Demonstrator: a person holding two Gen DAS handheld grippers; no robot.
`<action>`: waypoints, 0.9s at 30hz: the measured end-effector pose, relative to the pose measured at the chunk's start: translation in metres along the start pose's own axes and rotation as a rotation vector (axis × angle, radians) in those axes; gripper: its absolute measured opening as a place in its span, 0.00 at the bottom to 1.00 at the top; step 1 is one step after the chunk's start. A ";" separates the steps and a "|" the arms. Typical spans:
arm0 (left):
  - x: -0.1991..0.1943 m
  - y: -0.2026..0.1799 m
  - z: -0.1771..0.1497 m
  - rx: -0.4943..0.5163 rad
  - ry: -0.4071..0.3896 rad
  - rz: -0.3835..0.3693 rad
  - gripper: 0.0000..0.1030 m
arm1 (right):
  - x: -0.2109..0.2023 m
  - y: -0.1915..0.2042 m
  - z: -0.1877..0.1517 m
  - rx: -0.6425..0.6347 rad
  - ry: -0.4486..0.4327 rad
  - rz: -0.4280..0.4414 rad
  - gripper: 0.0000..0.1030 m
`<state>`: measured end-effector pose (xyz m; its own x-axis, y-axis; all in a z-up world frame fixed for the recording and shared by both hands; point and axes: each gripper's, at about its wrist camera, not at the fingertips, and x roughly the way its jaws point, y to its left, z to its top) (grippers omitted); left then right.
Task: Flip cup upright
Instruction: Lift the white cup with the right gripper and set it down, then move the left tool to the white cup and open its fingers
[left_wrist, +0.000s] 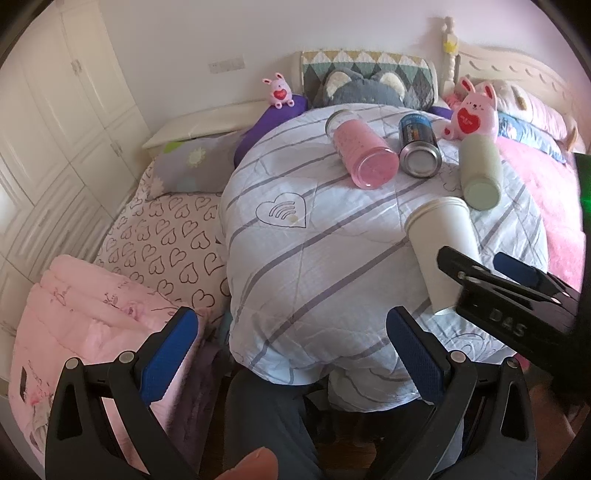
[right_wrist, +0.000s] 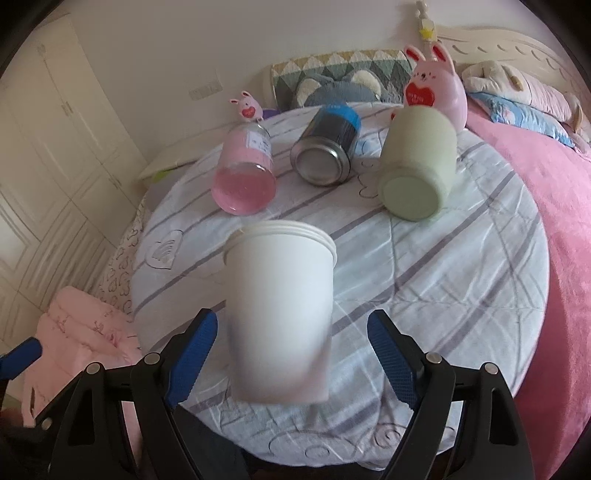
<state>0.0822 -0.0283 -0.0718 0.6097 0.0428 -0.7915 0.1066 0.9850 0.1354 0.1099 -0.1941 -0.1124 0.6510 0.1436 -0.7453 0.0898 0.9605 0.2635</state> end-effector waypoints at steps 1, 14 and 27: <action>-0.002 -0.001 -0.001 -0.001 -0.002 0.000 1.00 | -0.007 -0.002 -0.001 0.003 -0.012 0.007 0.82; -0.038 -0.034 -0.018 0.014 -0.027 -0.004 1.00 | -0.109 -0.035 -0.022 -0.003 -0.161 -0.038 0.82; -0.060 -0.052 -0.030 0.035 -0.054 -0.003 1.00 | -0.131 -0.061 -0.052 0.027 -0.167 -0.103 0.82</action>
<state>0.0170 -0.0770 -0.0494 0.6506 0.0299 -0.7589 0.1355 0.9786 0.1547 -0.0200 -0.2591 -0.0627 0.7529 0.0017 -0.6581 0.1811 0.9608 0.2097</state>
